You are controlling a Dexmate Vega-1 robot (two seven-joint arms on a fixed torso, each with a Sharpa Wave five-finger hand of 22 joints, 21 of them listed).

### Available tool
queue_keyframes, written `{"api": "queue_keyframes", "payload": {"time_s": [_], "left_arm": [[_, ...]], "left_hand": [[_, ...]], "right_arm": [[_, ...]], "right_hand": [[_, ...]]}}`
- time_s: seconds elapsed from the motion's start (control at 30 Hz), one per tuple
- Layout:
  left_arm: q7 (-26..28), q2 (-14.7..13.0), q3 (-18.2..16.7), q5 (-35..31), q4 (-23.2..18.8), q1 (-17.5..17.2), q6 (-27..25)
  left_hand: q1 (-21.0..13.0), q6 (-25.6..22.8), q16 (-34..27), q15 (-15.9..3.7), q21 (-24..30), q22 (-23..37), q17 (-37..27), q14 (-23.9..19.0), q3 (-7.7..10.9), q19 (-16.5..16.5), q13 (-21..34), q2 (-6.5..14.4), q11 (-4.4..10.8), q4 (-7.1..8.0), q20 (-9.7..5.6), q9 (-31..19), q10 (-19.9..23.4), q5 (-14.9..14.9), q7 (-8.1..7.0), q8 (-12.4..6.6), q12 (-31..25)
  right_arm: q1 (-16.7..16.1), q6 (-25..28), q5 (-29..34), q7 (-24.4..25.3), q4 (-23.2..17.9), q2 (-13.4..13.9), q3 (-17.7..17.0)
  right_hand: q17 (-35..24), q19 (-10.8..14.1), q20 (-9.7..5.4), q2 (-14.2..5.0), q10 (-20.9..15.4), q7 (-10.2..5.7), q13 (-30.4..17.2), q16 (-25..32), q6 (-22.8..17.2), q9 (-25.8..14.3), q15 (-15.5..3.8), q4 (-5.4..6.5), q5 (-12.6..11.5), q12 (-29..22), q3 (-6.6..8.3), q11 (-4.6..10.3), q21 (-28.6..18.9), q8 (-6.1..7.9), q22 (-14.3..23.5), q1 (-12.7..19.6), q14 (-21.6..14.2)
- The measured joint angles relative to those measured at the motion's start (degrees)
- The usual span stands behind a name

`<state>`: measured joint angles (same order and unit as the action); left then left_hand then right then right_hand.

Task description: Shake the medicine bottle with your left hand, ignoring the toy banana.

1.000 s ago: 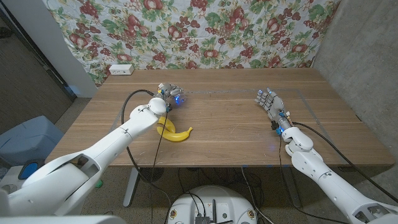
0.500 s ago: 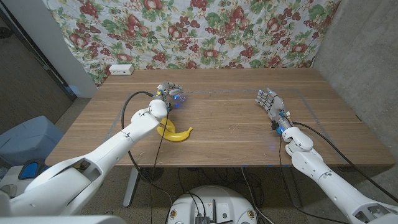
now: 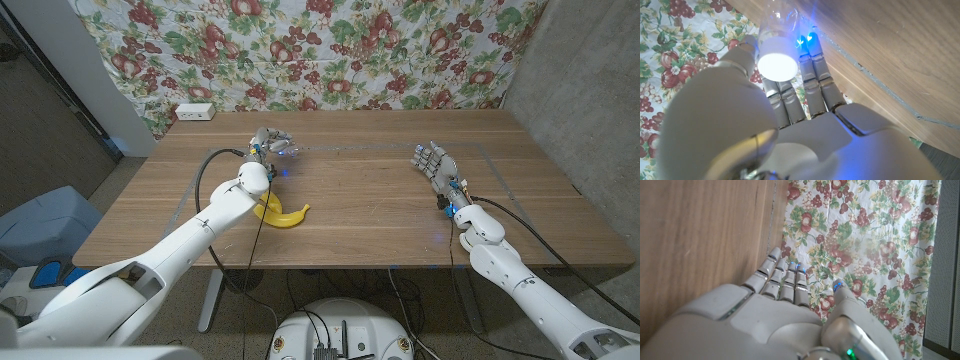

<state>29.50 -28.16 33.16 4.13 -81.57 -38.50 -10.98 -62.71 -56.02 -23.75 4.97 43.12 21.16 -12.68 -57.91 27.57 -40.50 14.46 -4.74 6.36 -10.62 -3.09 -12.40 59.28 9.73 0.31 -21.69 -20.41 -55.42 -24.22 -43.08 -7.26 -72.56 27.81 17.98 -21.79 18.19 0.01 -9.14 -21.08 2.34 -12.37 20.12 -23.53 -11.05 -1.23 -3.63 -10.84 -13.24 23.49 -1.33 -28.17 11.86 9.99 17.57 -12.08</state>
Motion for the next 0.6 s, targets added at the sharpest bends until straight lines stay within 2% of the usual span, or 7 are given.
{"api": "queue_keyframes", "payload": {"time_s": [0.47, 0.6], "left_arm": [[-1.8, -1.1, -2.3, 2.7, -3.4, -1.9, 1.9], [-2.7, -1.6, -2.7, 3.4, -4.6, -2.3, 2.1]], "left_hand": [[-0.3, -0.3, 0.0, -0.27, 1.4, 0.7, 0.0, -0.4, -0.82, -0.2, 0.4, -0.3, -0.12, 0.20, -0.10, 0.0, 0.5, 0.0, 0.31, 0.30, 0.0], [-0.5, -0.6, -0.2, -0.27, 1.9, 0.8, 0.0, -0.4, -1.05, -0.2, 0.4, -0.5, -0.12, 0.23, -0.13, 0.0, 0.5, 0.0, 0.00, 0.30, 0.0]], "right_arm": [[-0.3, -0.3, 0.2, 0.1, -0.6, 0.2, 0.0], [-0.3, -0.3, 0.2, 0.1, -0.7, 0.2, 0.0]], "right_hand": [[0.2, 0.0, 0.00, 0.00, 0.0, 0.00, 0.0, -0.2, 0.0, 0.0, 0.00, -0.16, 0.0, 0.0, -0.16, 0.00, 0.3, 0.00, 0.0, 0.0, 0.0], [0.3, 0.0, 0.00, 0.00, 0.0, 0.00, 0.0, -0.2, 0.0, 0.0, 0.00, -0.16, 0.0, 0.0, -0.16, 0.00, 0.3, 0.00, 0.0, 0.0, 0.0]]}}
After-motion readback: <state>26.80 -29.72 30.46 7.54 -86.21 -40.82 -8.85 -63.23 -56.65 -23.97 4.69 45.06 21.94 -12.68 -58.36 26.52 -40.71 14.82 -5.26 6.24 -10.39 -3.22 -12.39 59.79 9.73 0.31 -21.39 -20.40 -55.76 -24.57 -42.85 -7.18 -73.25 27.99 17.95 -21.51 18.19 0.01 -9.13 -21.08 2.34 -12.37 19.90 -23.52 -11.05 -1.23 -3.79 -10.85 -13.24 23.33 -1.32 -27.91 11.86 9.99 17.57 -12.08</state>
